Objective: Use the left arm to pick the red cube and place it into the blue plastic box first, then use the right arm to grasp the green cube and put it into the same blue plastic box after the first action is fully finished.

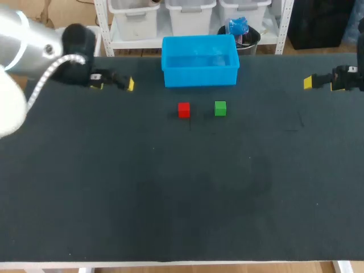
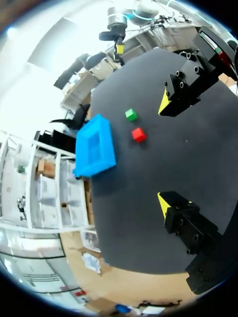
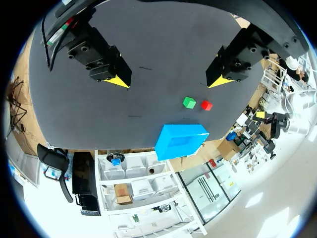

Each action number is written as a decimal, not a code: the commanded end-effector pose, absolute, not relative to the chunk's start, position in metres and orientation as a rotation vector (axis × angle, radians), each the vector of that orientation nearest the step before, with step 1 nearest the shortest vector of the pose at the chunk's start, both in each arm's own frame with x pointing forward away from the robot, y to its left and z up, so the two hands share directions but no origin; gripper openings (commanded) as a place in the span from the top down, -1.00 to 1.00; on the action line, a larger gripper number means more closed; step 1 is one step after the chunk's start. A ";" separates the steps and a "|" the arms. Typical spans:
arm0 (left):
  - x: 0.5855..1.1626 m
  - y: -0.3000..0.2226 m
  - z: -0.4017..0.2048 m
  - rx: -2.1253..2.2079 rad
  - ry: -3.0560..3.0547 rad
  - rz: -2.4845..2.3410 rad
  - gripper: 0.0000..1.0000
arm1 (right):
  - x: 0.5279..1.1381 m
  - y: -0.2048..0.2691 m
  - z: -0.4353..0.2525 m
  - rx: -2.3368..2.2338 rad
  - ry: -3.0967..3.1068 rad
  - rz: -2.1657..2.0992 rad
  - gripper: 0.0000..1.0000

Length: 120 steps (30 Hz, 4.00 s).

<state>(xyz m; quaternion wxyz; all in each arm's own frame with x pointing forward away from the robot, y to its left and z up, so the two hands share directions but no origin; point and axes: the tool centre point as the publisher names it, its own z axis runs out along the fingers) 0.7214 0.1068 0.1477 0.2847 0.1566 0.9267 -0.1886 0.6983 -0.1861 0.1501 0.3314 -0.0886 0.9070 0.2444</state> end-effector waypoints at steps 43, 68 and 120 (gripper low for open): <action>0.760 0.006 0.127 0.122 2.814 -0.033 -1.00 | 0.699 -0.186 0.150 -0.231 2.372 0.637 -1.00; 0.767 -0.037 0.096 -0.001 2.843 0.021 -1.00 | 0.699 -0.186 0.150 -0.231 2.372 0.637 -1.00; 0.794 -0.045 0.003 -0.076 2.903 -0.044 -1.00 | 0.699 -0.186 0.150 -0.231 2.372 0.637 -1.00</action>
